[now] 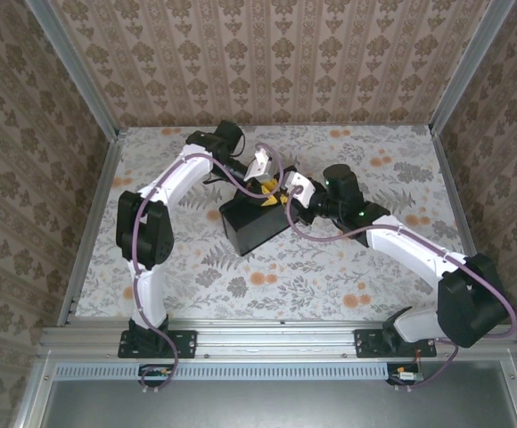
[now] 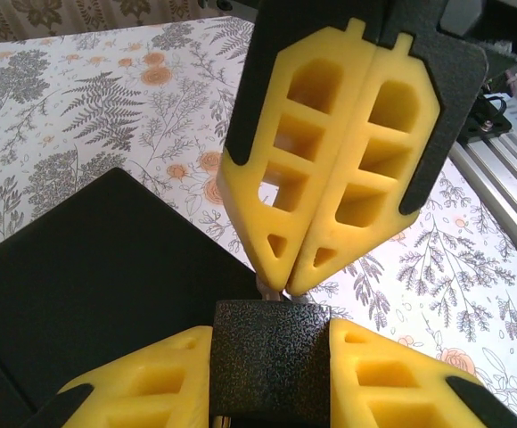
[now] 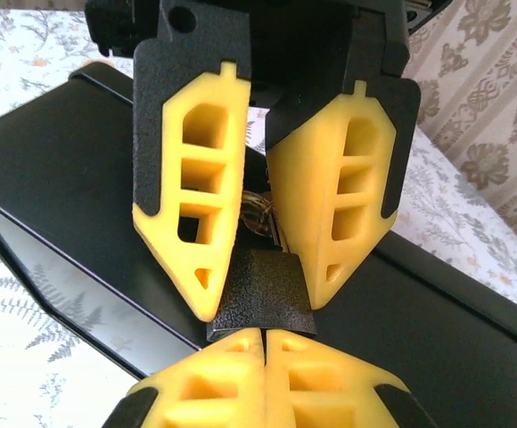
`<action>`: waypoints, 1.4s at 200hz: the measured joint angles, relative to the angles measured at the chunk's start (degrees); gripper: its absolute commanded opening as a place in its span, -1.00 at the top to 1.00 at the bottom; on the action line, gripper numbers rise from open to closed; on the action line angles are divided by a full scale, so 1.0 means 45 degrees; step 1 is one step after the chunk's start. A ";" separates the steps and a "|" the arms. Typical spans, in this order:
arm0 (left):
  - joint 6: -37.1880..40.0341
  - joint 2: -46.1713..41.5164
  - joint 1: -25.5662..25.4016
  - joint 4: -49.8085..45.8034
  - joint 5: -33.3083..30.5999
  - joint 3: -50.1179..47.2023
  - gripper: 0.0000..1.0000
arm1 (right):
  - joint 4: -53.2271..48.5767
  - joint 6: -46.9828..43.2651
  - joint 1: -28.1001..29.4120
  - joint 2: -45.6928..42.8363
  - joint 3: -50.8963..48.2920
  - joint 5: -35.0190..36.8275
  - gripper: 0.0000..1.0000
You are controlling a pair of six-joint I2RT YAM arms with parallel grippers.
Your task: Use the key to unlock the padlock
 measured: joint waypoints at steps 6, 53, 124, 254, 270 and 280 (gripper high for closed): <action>0.0000 0.0000 0.0019 0.0000 0.0049 0.0000 0.57 | -0.0287 0.0194 -0.0049 0.0102 0.0219 -0.0126 1.00; 0.0034 0.0000 0.0175 -0.0024 0.0107 -0.0019 0.58 | -0.1962 0.2448 -0.0500 0.0981 0.1622 -0.1418 1.00; 0.0039 0.0000 0.0204 -0.0321 0.0408 -0.0102 0.59 | -0.2846 0.3235 -0.0695 0.0733 0.1792 -0.2200 0.34; 0.0044 0.0005 0.0233 -0.0432 0.0525 -0.0102 0.60 | -0.1909 0.0515 -0.0690 -0.0345 0.0398 -0.1355 0.28; 0.0049 0.0005 0.0233 -0.0432 0.0525 -0.0102 0.60 | -0.1506 0.0262 -0.0452 -0.0345 0.0374 -0.0923 0.28; 0.0058 0.0005 0.0233 -0.0437 0.0525 -0.0102 0.60 | -0.1277 0.0131 -0.0316 -0.0345 0.0355 -0.0646 0.29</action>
